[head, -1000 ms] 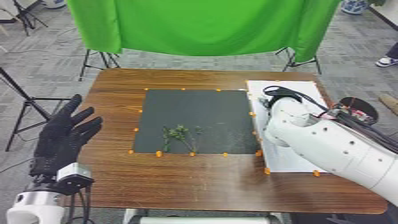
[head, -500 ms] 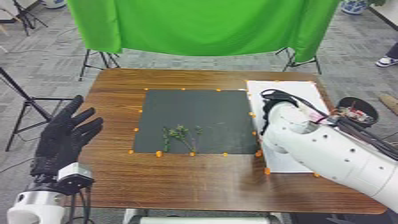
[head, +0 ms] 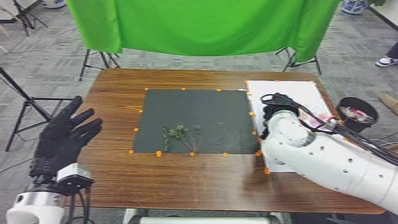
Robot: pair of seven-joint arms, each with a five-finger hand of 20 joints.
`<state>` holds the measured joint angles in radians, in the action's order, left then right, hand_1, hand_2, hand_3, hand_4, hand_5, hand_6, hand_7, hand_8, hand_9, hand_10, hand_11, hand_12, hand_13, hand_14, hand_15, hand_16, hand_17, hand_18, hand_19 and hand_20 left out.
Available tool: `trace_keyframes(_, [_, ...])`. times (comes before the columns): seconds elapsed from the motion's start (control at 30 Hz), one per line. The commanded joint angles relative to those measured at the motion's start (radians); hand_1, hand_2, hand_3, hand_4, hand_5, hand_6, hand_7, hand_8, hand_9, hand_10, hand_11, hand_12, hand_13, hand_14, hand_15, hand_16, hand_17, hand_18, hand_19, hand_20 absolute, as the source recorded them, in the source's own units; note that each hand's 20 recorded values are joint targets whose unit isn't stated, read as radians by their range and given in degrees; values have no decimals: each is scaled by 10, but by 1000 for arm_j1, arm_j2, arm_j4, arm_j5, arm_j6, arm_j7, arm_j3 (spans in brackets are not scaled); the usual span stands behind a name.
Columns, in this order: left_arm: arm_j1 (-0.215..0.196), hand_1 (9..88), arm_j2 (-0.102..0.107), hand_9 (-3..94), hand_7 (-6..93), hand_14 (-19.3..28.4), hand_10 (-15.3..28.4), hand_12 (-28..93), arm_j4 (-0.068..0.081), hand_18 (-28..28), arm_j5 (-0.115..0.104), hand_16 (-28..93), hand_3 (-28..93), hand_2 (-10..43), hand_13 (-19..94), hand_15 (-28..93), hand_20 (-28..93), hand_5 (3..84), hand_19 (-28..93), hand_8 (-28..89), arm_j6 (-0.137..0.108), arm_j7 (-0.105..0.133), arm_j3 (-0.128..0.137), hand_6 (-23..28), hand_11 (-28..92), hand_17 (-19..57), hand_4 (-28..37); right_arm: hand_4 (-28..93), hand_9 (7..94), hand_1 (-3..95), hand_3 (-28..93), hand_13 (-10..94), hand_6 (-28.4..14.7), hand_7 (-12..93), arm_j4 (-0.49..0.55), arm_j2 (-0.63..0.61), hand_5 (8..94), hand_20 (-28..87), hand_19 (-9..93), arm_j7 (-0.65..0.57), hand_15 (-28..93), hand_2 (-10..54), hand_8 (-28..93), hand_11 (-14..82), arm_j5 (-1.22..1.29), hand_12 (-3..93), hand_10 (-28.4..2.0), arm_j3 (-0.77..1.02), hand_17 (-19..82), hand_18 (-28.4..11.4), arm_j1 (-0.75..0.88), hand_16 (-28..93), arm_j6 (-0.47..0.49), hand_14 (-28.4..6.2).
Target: Arrange flowers
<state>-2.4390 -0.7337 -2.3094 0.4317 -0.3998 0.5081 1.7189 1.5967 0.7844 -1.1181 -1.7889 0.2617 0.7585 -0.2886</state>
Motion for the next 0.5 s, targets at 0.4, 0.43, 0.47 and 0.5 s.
trace_keyframes(0.4, [-43, 302, 26, 260, 80, 269, 182, 106, -13, 272, -34, -124, 623, 82, 187, 549, -1, 316, 540, -77, -24, 43, 8, 73, 239, -73, -208, -283, 798, 493, 808, 790, -18, 489, 87, -22, 685, 414, 932, 10, 747, 38, 195, 541, -75, 228, -114, 2, 551, -146, -102, 194, -58, -67])
trace_keyframes(0.43, [-37, 302, 25, 261, 80, 269, 182, 107, -13, 272, -34, -124, 623, 82, 186, 549, -1, 316, 540, -77, -25, 39, 5, 73, 239, -73, -208, -283, 798, 494, 809, 791, -19, 491, 87, -18, 685, 416, 932, -19, 748, 37, 194, 542, -106, 228, -115, -2, 552, -147, -104, 193, -41, -68])
trace_keyframes(0.47, [-35, 302, 21, 261, 80, 269, 182, 107, -12, 272, -31, -124, 623, 82, 186, 548, -1, 316, 540, -77, -24, 37, 4, 73, 240, -73, -208, -283, 799, 497, 808, 791, -20, 490, 83, -20, 686, 417, 932, -16, 747, 34, 190, 542, -116, 228, -116, -25, 553, -147, -120, 193, -43, -68])
trace_keyframes(0.5, [-36, 301, 37, 260, 79, 269, 182, 106, -11, 272, -42, -124, 623, 82, 186, 548, -1, 316, 540, -77, -27, 47, 1, 73, 240, -73, -208, -283, 799, 499, 809, 793, -24, 483, 73, -20, 690, 416, 932, -16, 742, 31, 184, 538, -113, 229, -117, -60, 553, -147, -140, 191, -109, -71])
